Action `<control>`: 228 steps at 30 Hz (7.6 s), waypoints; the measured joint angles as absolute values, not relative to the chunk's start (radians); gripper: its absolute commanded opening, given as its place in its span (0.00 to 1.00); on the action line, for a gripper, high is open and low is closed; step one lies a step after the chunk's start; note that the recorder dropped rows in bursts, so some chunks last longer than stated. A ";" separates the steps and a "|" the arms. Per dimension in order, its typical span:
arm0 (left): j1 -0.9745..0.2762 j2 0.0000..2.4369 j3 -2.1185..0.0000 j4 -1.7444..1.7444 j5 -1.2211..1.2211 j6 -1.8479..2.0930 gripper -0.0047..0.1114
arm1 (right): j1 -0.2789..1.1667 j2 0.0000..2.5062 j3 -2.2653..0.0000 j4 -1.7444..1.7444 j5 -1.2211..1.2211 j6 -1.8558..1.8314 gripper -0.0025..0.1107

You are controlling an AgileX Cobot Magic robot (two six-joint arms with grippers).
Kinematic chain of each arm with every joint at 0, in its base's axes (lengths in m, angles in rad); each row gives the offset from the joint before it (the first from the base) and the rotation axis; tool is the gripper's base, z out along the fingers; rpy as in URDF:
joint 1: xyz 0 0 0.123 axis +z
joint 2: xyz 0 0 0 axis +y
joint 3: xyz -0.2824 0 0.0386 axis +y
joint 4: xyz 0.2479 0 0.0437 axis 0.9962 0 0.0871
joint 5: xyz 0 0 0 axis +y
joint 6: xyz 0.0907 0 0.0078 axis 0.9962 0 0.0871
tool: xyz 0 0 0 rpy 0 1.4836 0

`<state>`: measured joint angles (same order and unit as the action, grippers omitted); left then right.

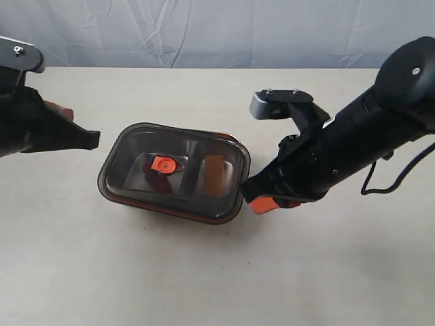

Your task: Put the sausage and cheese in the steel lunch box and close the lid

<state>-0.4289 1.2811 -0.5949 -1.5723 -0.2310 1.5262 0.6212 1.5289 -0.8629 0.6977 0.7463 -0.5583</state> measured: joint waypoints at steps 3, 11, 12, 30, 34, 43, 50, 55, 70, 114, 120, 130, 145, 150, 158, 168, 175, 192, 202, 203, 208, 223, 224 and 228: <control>-0.350 1.281 -0.595 -1.599 -0.158 1.526 0.04 | 0.642 1.567 -0.863 0.713 0.749 -0.576 0.02; -0.259 1.288 -0.595 -1.616 -0.061 1.526 0.04 | 0.783 1.645 -0.863 0.718 0.706 -0.583 0.02; -0.258 1.290 -0.595 -1.616 -0.059 1.526 0.04 | 0.797 1.649 -0.863 0.718 0.701 -0.583 0.02; -0.257 1.290 -0.595 -1.617 -0.050 1.526 0.04 | 0.908 1.752 -0.863 0.549 0.476 -0.514 0.01; -0.257 1.290 -0.595 -1.617 -0.050 1.526 0.04 | 0.908 1.752 -0.863 0.514 0.441 -0.500 0.01; -0.257 1.290 -0.595 -1.617 -0.050 1.526 0.04 | 0.908 1.756 -0.863 0.464 0.407 -0.494 0.01; -0.257 1.290 -0.595 -1.617 -0.050 1.526 0.04 | 0.908 1.761 -0.863 0.454 0.376 -0.494 0.01; -0.257 1.290 -0.595 -1.617 -0.050 1.526 0.04 | 0.908 1.761 -0.863 0.453 0.356 -0.494 0.01; -0.257 1.290 -0.595 -1.617 -0.050 1.526 0.04 | 0.908 1.761 -0.863 0.428 0.337 -0.494 0.01; -0.257 1.290 -0.595 -1.617 -0.023 1.526 0.04 | 0.908 1.727 -0.863 0.349 0.242 -0.472 0.01; -0.257 1.290 -0.595 -1.617 -0.022 1.526 0.04 | 0.908 1.727 -0.863 0.344 0.236 -0.472 0.01; -0.257 1.290 -0.595 -1.617 -0.014 1.526 0.04 | 0.908 1.727 -0.863 0.330 0.221 -0.472 0.01; -0.257 1.290 -0.595 -1.617 -0.008 1.526 0.04 | 0.908 1.700 -0.863 0.273 0.382 -0.416 0.01; -0.257 1.308 -0.595 -1.600 0.083 1.526 0.04 | 0.908 1.539 -0.863 0.111 0.337 -0.234 0.01; -0.254 1.503 -0.723 -1.597 0.258 1.526 0.04 | 0.908 1.638 -0.863 0.088 0.105 -0.164 0.01; -0.250 1.607 -0.834 -1.536 0.290 1.526 0.04 | 0.796 1.712 -0.895 0.128 0.052 -0.157 0.01; -0.242 1.686 -0.853 -1.527 0.345 1.526 0.04 | 0.783 1.714 -0.898 0.132 0.057 -0.157 0.01; -0.168 1.763 -0.853 -1.489 0.469 1.478 0.04 | 0.783 1.765 -0.898 0.153 0.094 -0.157 0.01; -0.167 1.798 -0.866 -1.432 0.482 1.394 0.04 | 0.783 1.794 -0.909 0.158 0.077 -0.157 0.01; -0.167 1.800 -0.868 -1.432 0.485 1.392 0.04 | 0.783 1.799 -0.909 0.158 0.075 -0.157 0.01; -0.167 1.803 -0.869 -1.432 0.487 1.381 0.04 | 0.783 1.821 -0.909 0.160 0.056 -0.155 0.01; -0.167 1.807 -0.877 -1.306 0.492 1.226 0.04 | 0.782 1.855 -0.920 0.165 0.008 -0.155 0.01; -0.167 1.807 -0.877 -1.296 0.492 1.210 0.04 | 0.782 1.857 -0.920 0.165 0.000 -0.155 0.01; -0.167 1.803 -0.877 -1.252 0.492 1.162 0.04 | 0.782 1.858 -0.920 0.167 0.007 -0.155 0.01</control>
